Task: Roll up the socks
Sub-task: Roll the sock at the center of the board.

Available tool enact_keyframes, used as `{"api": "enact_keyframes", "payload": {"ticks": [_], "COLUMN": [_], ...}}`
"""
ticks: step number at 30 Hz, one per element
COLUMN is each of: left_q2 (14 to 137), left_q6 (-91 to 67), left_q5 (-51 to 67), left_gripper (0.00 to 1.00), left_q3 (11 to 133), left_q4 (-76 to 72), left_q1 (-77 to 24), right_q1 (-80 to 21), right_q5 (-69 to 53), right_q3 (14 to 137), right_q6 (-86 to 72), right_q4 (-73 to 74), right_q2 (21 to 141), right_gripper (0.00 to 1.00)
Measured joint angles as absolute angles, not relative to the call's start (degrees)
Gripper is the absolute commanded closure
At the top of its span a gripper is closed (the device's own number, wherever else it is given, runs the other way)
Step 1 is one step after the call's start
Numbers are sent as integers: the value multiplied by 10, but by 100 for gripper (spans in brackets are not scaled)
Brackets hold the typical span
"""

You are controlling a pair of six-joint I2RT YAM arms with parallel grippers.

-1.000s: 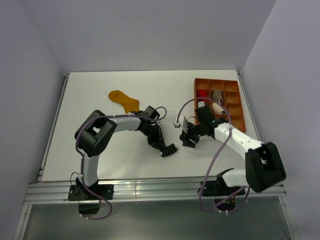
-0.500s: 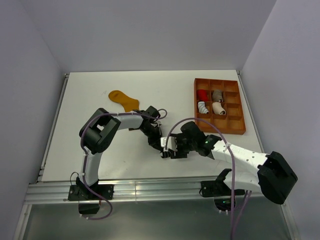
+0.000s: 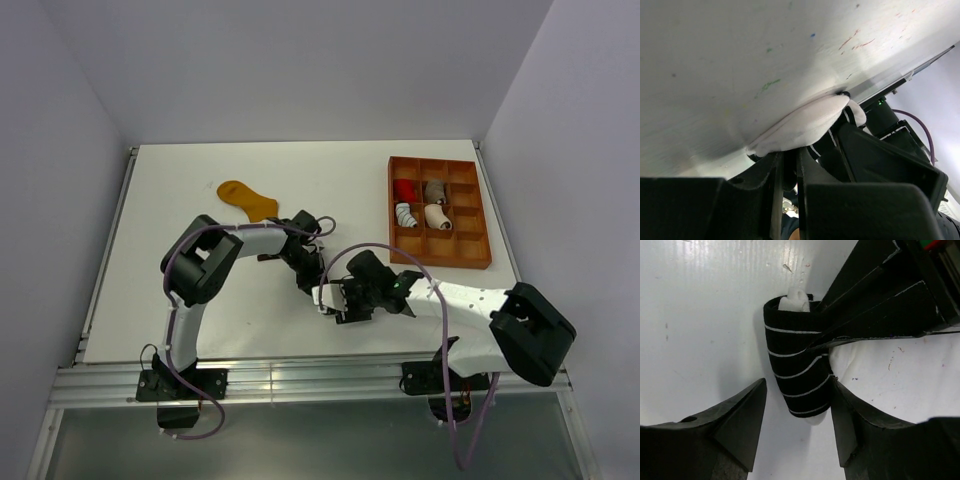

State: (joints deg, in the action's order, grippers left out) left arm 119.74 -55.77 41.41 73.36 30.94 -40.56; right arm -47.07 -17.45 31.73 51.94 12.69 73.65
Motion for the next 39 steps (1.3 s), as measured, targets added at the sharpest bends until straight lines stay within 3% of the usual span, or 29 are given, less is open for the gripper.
{"api": "enact_keyframes", "payload": {"ticks": [3,4,7,10,14,19,39], "left_q2": [1198,1198,1198,1198,1183,1144,902], "left_q6": [-552,-551,-549,-547,-555,-592,-644], "left_q5": [417,418,419,423,430,416,160], "left_gripper": [97,97,95,91,80,74,65], "left_q3": [734,734,733,728,695,623,327], "left_q4": [309,308,307,296,246,148,-217], "left_q1": [-404,-404,-403,-398,-394,-388,-375], "right_q1": [-471,-471,-471,-471,-465,-436,-314], "right_q5": [-168,-165,-159,-159,-165,-207,-388], "right_q3": [321,324,335,349,375,427,672], "right_q6": [520,520,518,511,504,502,528], "right_q4": [117,114,116,129,159,216,482], "right_q2": [756,762,776,787,807,848,1074], "right_gripper": [48,59,76,82,83,84,83]}}
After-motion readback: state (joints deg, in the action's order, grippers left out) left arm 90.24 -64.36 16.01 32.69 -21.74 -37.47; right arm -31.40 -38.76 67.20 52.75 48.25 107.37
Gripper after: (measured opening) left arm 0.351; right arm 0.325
